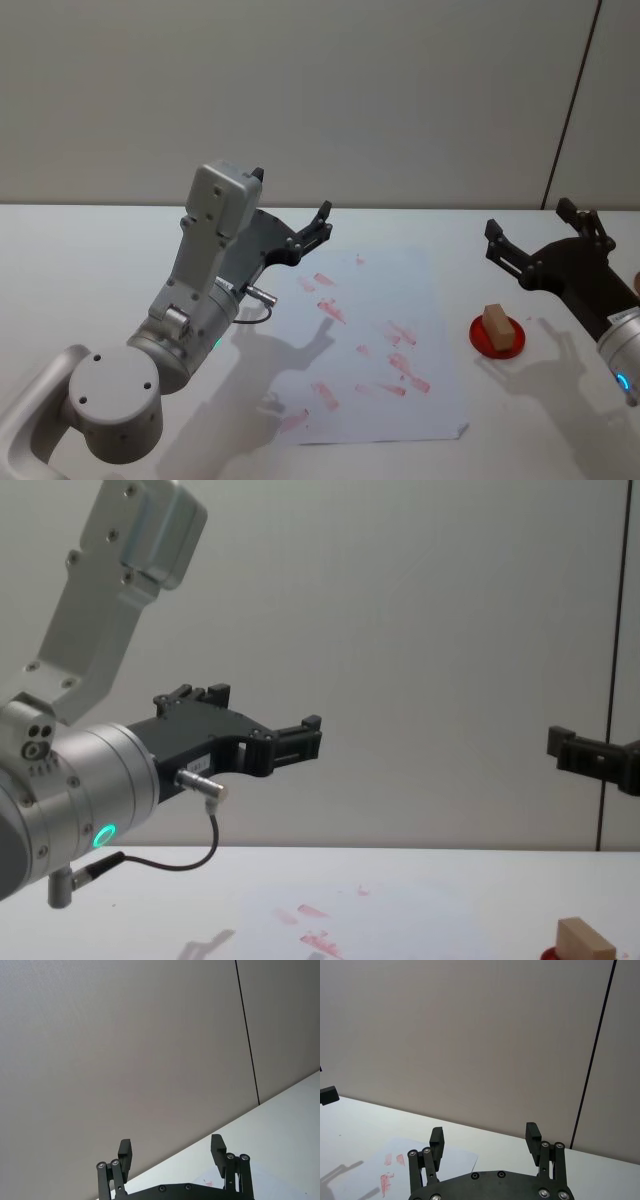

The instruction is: Use the one hand to pick up the stamp and affix it onto the A4 paper.

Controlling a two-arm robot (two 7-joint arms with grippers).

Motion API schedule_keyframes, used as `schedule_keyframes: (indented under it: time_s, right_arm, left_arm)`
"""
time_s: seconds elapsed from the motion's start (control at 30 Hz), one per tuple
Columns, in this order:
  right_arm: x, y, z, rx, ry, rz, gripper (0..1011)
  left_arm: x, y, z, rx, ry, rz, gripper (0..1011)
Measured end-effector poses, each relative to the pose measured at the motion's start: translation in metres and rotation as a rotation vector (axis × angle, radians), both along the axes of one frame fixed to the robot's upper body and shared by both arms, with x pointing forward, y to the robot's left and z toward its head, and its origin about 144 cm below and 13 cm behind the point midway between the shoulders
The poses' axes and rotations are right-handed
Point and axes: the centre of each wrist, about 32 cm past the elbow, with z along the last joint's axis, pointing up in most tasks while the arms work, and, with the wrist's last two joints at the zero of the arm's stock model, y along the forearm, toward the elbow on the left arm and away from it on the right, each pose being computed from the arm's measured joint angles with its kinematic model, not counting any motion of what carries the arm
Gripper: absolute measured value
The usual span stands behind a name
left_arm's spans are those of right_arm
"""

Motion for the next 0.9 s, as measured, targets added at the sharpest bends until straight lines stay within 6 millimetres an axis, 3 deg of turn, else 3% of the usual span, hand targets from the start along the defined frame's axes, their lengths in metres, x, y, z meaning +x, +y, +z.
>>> schedule_keyframes:
  time_s: [0.9]
  right_arm:
    - [0.0,0.0,0.0,0.0,0.0,0.0,1001]
  left_arm:
    - [0.0,0.0,0.0,0.0,0.0,0.0,1003]
